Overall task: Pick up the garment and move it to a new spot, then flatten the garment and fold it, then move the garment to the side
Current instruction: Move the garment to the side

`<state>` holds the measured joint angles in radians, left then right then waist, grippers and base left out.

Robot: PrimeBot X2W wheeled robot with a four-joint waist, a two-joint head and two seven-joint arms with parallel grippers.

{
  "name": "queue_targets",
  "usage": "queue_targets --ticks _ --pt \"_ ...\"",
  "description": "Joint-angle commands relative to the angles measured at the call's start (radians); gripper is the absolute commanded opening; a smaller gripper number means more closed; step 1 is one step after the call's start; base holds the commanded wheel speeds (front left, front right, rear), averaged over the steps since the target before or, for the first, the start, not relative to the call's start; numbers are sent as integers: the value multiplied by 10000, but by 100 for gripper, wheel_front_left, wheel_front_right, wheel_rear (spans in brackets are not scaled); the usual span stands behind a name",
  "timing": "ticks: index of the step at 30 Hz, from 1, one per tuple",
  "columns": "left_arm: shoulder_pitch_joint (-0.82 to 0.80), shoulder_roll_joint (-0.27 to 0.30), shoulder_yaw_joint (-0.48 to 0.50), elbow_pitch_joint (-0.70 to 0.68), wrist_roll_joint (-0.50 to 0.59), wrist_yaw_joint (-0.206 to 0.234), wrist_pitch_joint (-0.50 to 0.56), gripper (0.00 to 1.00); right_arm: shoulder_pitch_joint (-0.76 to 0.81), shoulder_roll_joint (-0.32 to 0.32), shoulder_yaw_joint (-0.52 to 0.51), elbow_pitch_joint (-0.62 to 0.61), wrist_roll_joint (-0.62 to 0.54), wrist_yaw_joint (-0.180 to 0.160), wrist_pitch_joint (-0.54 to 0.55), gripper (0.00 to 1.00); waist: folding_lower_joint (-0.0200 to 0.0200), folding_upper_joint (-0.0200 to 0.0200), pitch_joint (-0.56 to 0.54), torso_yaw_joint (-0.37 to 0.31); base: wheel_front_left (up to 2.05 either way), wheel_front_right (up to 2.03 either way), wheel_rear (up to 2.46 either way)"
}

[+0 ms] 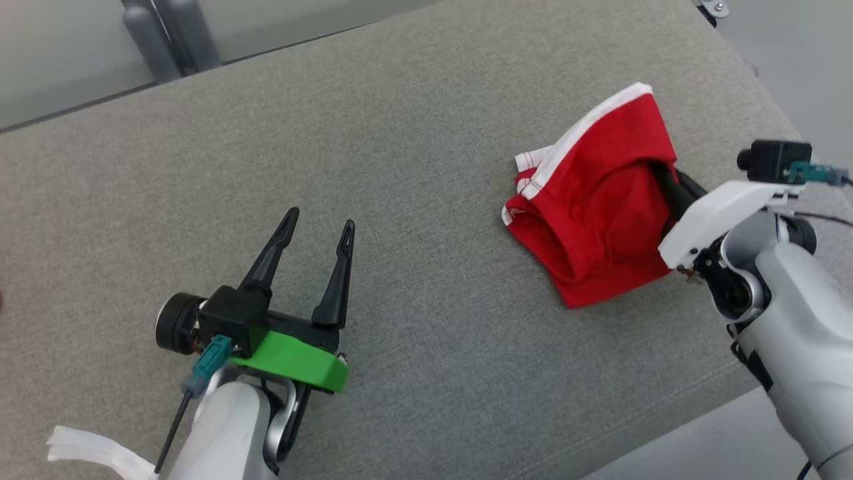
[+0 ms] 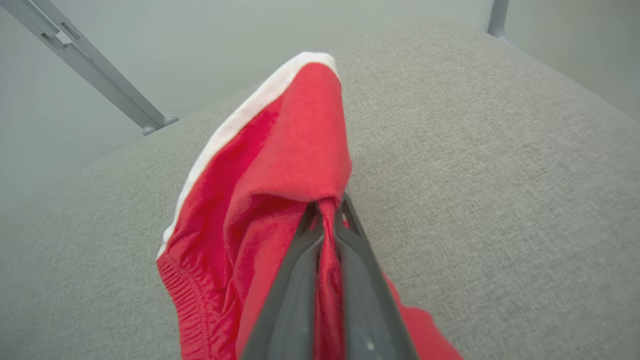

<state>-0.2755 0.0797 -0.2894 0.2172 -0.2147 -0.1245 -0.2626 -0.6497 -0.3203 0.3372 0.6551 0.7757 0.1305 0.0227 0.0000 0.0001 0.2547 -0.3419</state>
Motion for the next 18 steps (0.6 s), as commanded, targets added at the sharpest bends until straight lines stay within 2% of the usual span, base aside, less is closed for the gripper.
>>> queue_targets --ticks 1,6,10,18 --pt "-271 154 -7 -9 103 -58 -31 100 -460 -287 172 -46 49 5 5 0 0 -1 779 246 0 0 0" --pt "-805 407 -241 -47 178 -52 17 100 -1703 -1245 1125 54 473 5 237 0 0 -1 1855 637 0 0 0" --pt "-1112 526 -330 -90 167 -58 25 100 -2429 -1993 1490 503 757 3 83 0 0 -1 2491 919 0 0 0" --pt "-1441 748 -356 -243 204 -56 35 100 -3433 -3006 1545 1927 1269 3 -396 0 0 -1 3272 1278 0 0 0"
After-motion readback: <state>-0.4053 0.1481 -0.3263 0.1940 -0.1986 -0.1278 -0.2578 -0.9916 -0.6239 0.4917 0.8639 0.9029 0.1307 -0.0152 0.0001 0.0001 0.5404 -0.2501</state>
